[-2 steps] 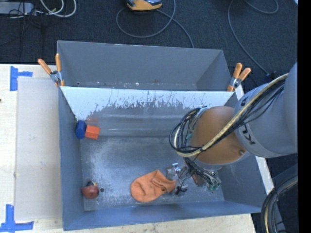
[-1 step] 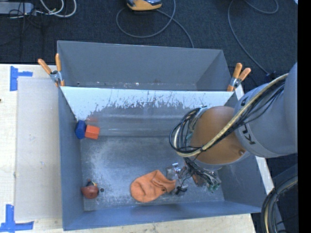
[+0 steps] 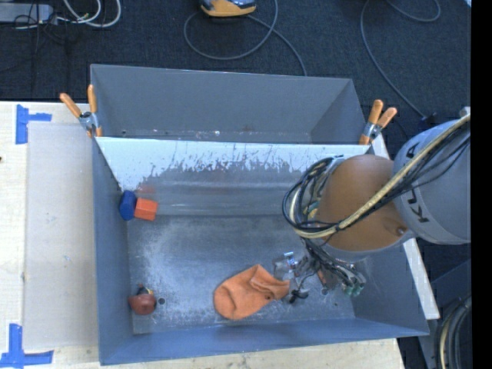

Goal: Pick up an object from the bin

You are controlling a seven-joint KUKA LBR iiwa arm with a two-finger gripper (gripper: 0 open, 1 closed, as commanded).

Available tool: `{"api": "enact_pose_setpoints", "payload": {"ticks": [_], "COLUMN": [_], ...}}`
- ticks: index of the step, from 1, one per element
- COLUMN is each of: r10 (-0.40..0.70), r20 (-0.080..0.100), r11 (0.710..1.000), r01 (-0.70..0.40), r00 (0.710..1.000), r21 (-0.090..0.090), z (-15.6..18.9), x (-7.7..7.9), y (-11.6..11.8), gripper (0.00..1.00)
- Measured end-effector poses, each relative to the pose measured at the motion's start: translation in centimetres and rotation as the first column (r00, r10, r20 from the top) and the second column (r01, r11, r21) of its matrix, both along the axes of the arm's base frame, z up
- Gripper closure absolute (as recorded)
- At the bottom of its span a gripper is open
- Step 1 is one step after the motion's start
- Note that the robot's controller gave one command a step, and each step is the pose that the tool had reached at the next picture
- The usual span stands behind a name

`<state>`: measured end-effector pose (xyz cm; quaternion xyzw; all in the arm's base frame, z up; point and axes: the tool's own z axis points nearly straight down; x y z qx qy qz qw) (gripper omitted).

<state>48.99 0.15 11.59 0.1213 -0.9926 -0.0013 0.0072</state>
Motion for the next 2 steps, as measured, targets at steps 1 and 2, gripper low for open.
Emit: {"api": "enact_pose_setpoints", "payload": {"ticks": [1, 2], "r10": [0.0, -0.014], "r20": [0.013, -0.005], "r11": [1.0, 1.0], "r01": [0.0, 0.014], "r00": [1.0, 1.0], "r21": [0.0, 0.0], "z": [3.6, 6.9], "x": [0.9, -0.5], "y": [0.4, 0.6], "gripper": [1.0, 1.0]}}
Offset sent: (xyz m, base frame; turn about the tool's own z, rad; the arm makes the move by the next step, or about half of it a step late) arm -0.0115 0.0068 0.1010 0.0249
